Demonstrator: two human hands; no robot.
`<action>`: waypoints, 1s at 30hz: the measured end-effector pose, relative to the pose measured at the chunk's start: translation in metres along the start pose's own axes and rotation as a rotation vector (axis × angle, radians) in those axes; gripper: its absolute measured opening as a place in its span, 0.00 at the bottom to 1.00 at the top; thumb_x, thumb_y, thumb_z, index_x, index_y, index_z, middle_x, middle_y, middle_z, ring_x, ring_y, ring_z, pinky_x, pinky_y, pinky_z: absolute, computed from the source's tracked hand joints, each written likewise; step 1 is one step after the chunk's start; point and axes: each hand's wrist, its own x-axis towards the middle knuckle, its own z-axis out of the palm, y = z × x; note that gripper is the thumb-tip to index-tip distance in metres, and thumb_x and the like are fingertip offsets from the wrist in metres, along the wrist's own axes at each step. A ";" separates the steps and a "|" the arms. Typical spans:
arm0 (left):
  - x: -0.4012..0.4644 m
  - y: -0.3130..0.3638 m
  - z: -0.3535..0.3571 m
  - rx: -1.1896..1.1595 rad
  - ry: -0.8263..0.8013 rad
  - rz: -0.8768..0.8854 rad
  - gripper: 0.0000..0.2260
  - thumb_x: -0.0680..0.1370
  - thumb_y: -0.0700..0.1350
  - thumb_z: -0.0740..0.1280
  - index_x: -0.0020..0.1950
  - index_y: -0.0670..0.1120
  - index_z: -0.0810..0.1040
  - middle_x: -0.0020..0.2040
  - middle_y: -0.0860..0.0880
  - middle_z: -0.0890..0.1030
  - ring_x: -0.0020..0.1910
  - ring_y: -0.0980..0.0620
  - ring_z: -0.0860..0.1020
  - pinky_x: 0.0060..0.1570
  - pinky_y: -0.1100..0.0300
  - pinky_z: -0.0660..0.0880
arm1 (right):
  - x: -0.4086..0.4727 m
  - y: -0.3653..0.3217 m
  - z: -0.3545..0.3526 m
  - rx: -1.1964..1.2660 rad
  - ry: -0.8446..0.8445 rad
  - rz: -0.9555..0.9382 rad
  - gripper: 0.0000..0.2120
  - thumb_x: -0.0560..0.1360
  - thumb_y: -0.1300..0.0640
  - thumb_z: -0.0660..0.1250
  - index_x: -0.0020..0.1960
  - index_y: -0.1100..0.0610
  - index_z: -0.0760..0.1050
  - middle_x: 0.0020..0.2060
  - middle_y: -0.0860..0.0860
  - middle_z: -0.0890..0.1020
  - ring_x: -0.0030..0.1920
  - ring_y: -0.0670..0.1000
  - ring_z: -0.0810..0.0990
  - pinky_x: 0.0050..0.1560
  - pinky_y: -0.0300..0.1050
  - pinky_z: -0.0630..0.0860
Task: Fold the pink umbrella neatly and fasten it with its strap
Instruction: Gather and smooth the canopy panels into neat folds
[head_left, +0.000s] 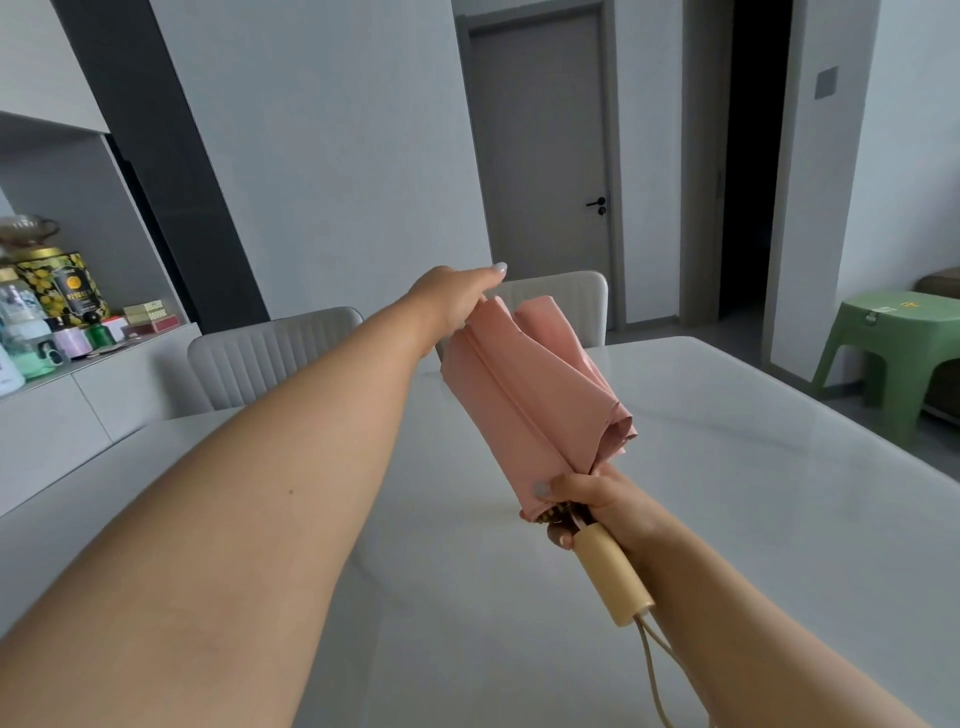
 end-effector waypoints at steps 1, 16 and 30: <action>0.000 0.002 0.000 -0.009 -0.022 0.000 0.21 0.76 0.63 0.62 0.43 0.45 0.78 0.44 0.50 0.79 0.49 0.49 0.77 0.50 0.57 0.66 | 0.000 0.000 -0.001 -0.008 -0.003 0.010 0.21 0.61 0.63 0.70 0.53 0.66 0.73 0.36 0.59 0.78 0.33 0.53 0.78 0.24 0.41 0.71; -0.009 -0.008 -0.010 0.074 -0.188 -0.106 0.16 0.67 0.61 0.67 0.50 0.54 0.80 0.54 0.51 0.79 0.53 0.49 0.76 0.60 0.52 0.69 | 0.000 0.001 0.001 -0.059 -0.101 0.002 0.20 0.60 0.63 0.71 0.51 0.66 0.74 0.34 0.59 0.81 0.34 0.55 0.76 0.24 0.41 0.71; -0.016 -0.003 -0.026 -0.156 -0.165 -0.071 0.14 0.73 0.46 0.66 0.28 0.50 0.79 0.37 0.51 0.77 0.42 0.51 0.73 0.52 0.51 0.64 | -0.007 -0.007 0.007 0.121 -0.066 0.096 0.15 0.61 0.67 0.66 0.47 0.65 0.71 0.34 0.60 0.74 0.20 0.48 0.74 0.18 0.36 0.66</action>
